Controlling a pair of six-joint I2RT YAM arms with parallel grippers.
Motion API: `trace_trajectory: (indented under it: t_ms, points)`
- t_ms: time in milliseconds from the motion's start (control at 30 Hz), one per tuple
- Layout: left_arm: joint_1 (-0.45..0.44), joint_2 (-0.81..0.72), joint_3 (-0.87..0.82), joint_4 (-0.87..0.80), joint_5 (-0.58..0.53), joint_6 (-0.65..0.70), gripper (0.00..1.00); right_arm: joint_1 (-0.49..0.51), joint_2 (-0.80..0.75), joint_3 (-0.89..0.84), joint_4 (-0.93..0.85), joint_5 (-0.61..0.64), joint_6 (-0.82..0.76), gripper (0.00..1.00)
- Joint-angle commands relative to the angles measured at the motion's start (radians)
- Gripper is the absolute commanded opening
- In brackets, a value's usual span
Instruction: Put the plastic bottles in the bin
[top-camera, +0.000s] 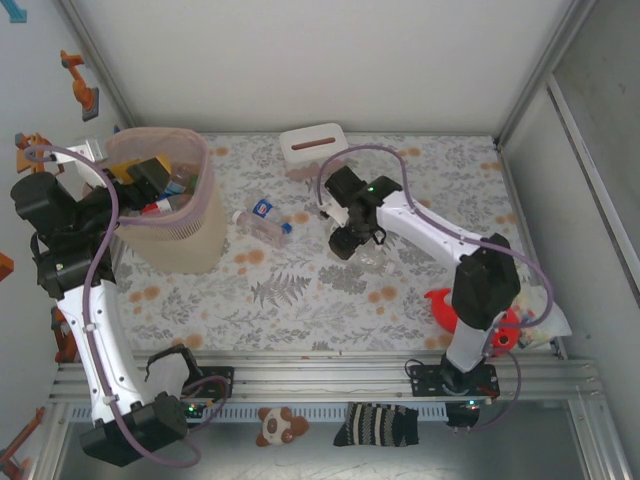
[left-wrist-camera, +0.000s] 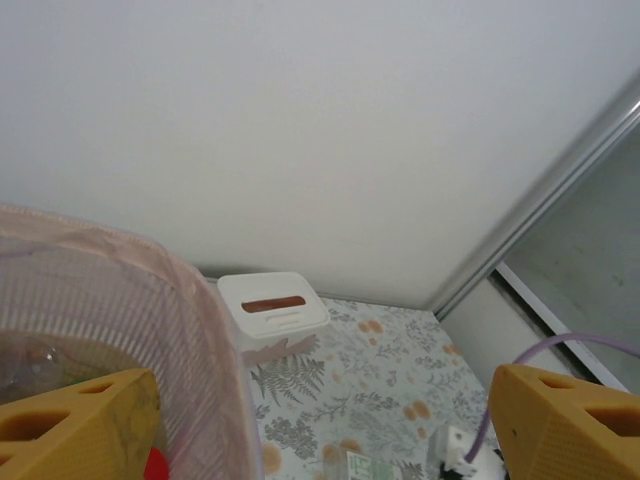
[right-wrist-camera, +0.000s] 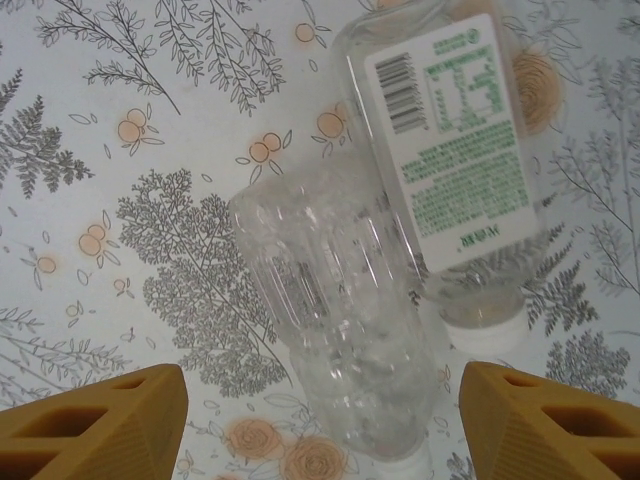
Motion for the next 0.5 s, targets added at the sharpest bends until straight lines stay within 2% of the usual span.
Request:
trace_trajectory:
  t_ms: [0, 167, 467]
  points:
    - [0.000, -0.012, -0.008, 0.050, 0.040, 0.016, 0.85, 0.021, 0.065, 0.063, -0.032, 0.042, -0.046, 0.71]
    - [-0.001, -0.012, 0.002, 0.081, 0.047, -0.021, 0.85, 0.028, 0.169, 0.115, -0.044, 0.068, -0.072, 0.70]
    - [-0.001, -0.009, 0.008, 0.144, 0.051, -0.081, 0.85, 0.034, 0.259, 0.128, -0.053, 0.053, -0.099, 0.70]
